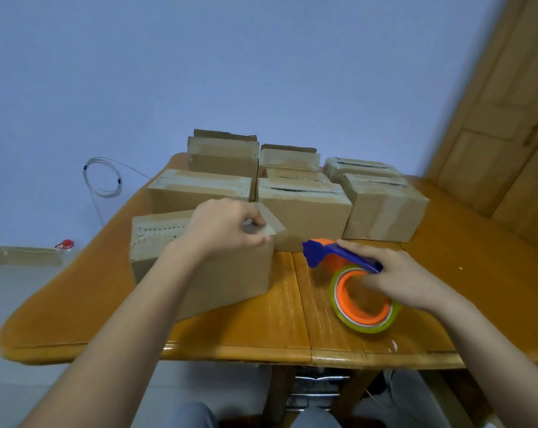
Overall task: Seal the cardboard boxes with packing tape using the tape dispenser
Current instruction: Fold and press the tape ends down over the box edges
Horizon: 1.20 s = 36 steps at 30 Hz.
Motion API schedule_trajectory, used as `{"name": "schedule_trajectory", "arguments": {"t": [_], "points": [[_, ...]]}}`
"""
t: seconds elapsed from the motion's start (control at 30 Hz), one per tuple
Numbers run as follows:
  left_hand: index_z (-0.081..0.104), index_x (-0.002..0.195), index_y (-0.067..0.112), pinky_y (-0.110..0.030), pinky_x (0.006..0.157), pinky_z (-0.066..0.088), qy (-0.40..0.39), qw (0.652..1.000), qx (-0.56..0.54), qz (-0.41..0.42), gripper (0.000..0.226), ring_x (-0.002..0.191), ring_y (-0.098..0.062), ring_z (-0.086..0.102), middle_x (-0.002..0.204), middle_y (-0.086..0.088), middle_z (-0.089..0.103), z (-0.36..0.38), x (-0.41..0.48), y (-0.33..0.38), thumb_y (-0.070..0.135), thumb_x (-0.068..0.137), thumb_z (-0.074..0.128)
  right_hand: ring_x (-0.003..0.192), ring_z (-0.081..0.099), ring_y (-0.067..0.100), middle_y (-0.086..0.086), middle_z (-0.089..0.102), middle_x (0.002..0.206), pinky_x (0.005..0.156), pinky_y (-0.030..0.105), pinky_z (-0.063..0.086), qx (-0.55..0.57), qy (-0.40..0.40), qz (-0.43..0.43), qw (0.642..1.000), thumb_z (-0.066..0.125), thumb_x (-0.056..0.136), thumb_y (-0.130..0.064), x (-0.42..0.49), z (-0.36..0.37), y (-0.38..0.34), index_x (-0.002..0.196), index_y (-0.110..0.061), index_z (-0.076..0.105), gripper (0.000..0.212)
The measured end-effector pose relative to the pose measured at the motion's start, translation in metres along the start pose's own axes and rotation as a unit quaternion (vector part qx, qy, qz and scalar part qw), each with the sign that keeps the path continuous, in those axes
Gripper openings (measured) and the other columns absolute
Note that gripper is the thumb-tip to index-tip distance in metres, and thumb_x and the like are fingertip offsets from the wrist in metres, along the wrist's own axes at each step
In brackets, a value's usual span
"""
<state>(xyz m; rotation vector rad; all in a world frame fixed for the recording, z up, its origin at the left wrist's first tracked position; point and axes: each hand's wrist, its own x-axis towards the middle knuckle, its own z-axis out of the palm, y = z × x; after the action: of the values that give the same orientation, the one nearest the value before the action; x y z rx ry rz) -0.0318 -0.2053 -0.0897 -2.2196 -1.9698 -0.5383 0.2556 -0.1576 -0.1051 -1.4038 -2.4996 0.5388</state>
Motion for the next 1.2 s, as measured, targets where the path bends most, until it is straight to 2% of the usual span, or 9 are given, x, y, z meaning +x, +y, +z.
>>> {"name": "schedule_trajectory", "arguments": {"t": [0.2, 0.33, 0.5, 0.6, 0.7, 0.8, 1.0, 1.1, 1.2], "points": [[0.068, 0.112, 0.027, -0.019, 0.090, 0.047, -0.061, 0.992, -0.100, 0.054, 0.028, 0.108, 0.001, 0.055, 0.119, 0.016, 0.064, -0.007, -0.007, -0.017, 0.036, 0.085, 0.068, 0.087, 0.066, 0.035, 0.018, 0.068, 0.099, 0.070, 0.035, 0.051, 0.155, -0.097, 0.083, 0.980, 0.065, 0.081, -0.002, 0.036, 0.010, 0.036, 0.113, -0.016, 0.049, 0.038], [0.066, 0.102, 0.030, -0.021, 0.096, 0.047, -0.075, 0.978, -0.185, 0.055, 0.021, 0.109, 0.004, 0.054, 0.117, 0.020, 0.061, -0.005, -0.012, -0.023, 0.026, 0.082, 0.070, 0.086, 0.066, 0.021, 0.014, 0.068, 0.100, 0.071, 0.027, 0.052, 0.101, -0.126, 0.050, 0.986, 0.069, 0.080, -0.010, 0.060, 0.010, 0.047, 0.104, -0.013, 0.063, 0.025], [0.058, 0.117, 0.033, -0.019, 0.098, 0.040, -0.054, 0.979, -0.196, 0.032, 0.044, 0.124, 0.001, 0.044, 0.140, 0.016, 0.048, -0.007, -0.016, -0.017, 0.053, 0.078, 0.050, 0.096, 0.061, 0.016, 0.004, 0.065, 0.109, 0.073, 0.016, 0.047, -0.018, -0.105, 0.041, 0.994, 0.066, 0.083, -0.005, 0.078, 0.018, 0.048, 0.112, -0.020, 0.062, 0.033], [0.039, 0.144, 0.032, -0.029, 0.108, 0.031, -0.063, 0.993, -0.101, 0.023, 0.082, 0.142, -0.003, 0.023, 0.156, 0.016, 0.024, -0.001, -0.022, -0.016, 0.077, 0.075, 0.039, 0.123, 0.047, 0.017, 0.002, 0.051, 0.132, 0.095, 0.019, 0.035, -0.090, -0.029, 0.012, 0.995, 0.064, 0.083, -0.006, 0.075, 0.020, 0.035, 0.130, -0.019, 0.055, 0.050], [0.034, 0.148, 0.028, -0.031, 0.108, 0.033, -0.073, 0.997, -0.027, 0.009, 0.080, 0.141, -0.008, 0.029, 0.156, 0.013, 0.027, 0.002, -0.021, -0.011, 0.073, 0.083, 0.045, 0.126, 0.042, 0.010, -0.004, 0.047, 0.135, 0.095, 0.007, 0.027, 0.052, 0.115, -0.078, 0.989, 0.059, 0.084, 0.001, 0.061, 0.032, 0.006, 0.130, -0.023, 0.056, 0.051], [0.039, 0.146, 0.029, -0.025, 0.108, 0.030, -0.083, 0.994, -0.067, 0.012, 0.075, 0.139, -0.006, 0.031, 0.153, 0.016, 0.030, -0.001, -0.023, -0.014, 0.063, 0.080, 0.055, 0.124, 0.040, -0.003, -0.012, 0.047, 0.135, 0.094, -0.001, 0.026, 0.149, 0.197, -0.162, 0.955, 0.056, 0.089, -0.004, 0.050, 0.054, -0.032, 0.130, -0.028, 0.054, 0.048], [0.049, 0.138, 0.036, -0.019, 0.107, 0.029, -0.121, 0.978, -0.166, 0.019, 0.075, 0.130, 0.009, 0.032, 0.146, 0.024, 0.039, -0.007, -0.026, -0.030, 0.069, 0.073, 0.064, 0.136, 0.036, 0.011, -0.005, 0.045, 0.142, 0.113, 0.025, 0.027, 0.264, 0.278, -0.257, 0.887, 0.038, 0.079, -0.010, 0.051, 0.104, -0.069, 0.137, -0.019, 0.046, 0.059], [0.054, 0.132, 0.039, -0.015, 0.100, 0.032, -0.083, 0.970, -0.229, -0.008, 0.070, 0.126, 0.009, 0.041, 0.137, 0.026, 0.048, -0.006, -0.028, -0.029, 0.078, 0.076, 0.039, 0.141, 0.030, 0.020, -0.002, 0.041, 0.148, 0.116, 0.036, 0.025, 0.266, 0.319, -0.261, 0.871, 0.037, 0.076, -0.007, 0.055, 0.121, -0.076, 0.142, -0.014, 0.042, 0.066], [0.048, 0.138, 0.037, -0.026, 0.108, 0.032, -0.059, 0.986, -0.156, -0.026, 0.053, 0.133, 0.004, 0.036, 0.145, 0.023, 0.041, -0.002, -0.025, -0.023, 0.061, 0.094, 0.032, 0.145, 0.019, 0.022, -0.006, 0.026, 0.155, 0.117, 0.046, 0.019, 0.197, 0.347, -0.272, 0.876, 0.040, 0.074, -0.008, 0.058, 0.137, -0.077, 0.147, -0.021, 0.028, 0.076]]}}
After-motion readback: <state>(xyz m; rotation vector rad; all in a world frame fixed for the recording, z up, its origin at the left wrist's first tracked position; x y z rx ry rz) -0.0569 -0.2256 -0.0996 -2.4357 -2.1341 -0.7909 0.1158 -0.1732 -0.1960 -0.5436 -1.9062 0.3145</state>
